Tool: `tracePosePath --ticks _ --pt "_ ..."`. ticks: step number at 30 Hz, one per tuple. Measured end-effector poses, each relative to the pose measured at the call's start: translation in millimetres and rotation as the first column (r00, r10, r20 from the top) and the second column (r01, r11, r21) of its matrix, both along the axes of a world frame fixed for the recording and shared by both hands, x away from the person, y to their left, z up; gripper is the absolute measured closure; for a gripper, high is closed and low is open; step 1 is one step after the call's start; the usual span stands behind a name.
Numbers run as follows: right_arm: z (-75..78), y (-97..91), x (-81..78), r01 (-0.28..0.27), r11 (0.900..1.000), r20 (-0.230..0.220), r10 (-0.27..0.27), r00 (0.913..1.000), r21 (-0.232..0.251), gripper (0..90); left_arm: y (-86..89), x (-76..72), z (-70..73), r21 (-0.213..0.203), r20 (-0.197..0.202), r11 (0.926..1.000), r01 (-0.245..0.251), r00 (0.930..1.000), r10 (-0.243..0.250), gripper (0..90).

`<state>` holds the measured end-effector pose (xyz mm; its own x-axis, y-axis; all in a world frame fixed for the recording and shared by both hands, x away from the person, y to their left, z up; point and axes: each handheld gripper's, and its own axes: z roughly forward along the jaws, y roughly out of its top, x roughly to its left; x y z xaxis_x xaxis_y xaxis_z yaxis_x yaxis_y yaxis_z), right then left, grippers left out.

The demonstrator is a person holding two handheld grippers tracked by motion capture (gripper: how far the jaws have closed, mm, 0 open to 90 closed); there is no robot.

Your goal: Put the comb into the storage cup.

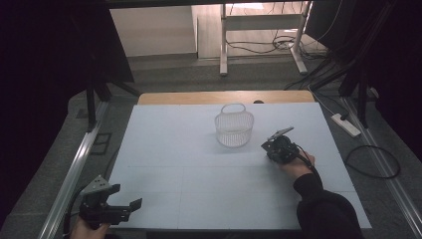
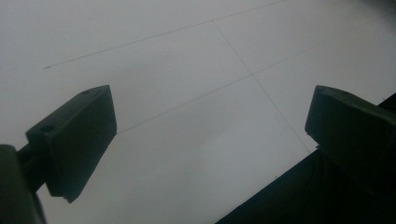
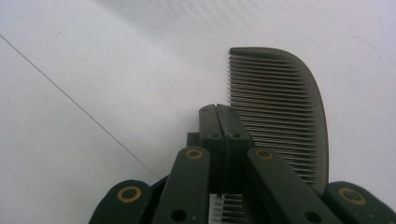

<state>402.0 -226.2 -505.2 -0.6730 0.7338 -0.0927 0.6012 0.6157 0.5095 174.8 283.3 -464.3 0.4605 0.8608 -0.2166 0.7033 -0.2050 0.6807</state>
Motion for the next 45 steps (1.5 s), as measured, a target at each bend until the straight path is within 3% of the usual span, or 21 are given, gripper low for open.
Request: tracePosePath --ticks 6,11,15,21,35,38,45 --pt "2.3 0.6 -1.6 0.008 1.0000 0.003 -0.008 1.0000 -0.001 89.6 -0.2 -0.1 0.0 0.000 0.002 1.0000 0.001 1.0000 -0.001 3.1" --pt "19.6 -2.7 -8.8 0.017 0.9972 0.024 -0.019 0.9995 0.073 87.7 0.1 -0.2 0.1 -0.001 0.003 1.0000 0.001 1.0000 -0.001 3.3" --pt "28.0 -4.6 -15.5 0.012 0.9952 0.015 -0.013 0.9998 0.097 86.1 -0.2 -0.2 0.1 0.000 0.003 1.0000 0.001 1.0000 -0.001 3.3" --pt "34.1 -7.5 -24.9 0.000 0.9955 0.008 0.000 1.0000 0.095 79.9 -0.2 -0.4 0.2 0.000 0.004 1.0000 -0.001 1.0000 0.001 3.3" --pt "49.3 -29.3 -46.7 0.032 0.9950 0.003 -0.033 0.9995 0.094 46.3 -0.6 -0.4 0.3 0.002 0.006 1.0000 0.004 1.0000 -0.004 3.3" --pt "52.4 -34.9 -52.4 0.039 0.9951 0.005 -0.040 0.9992 0.091 34.6 -2.4 -0.4 0.4 0.016 0.007 0.9998 0.015 0.9999 -0.015 3.2" --pt "56.2 -43.5 -59.2 0.063 0.9916 0.004 -0.064 0.9980 0.113 19.6 -6.1 -0.9 0.8 0.044 0.012 0.9984 0.035 0.9993 -0.036 3.0"
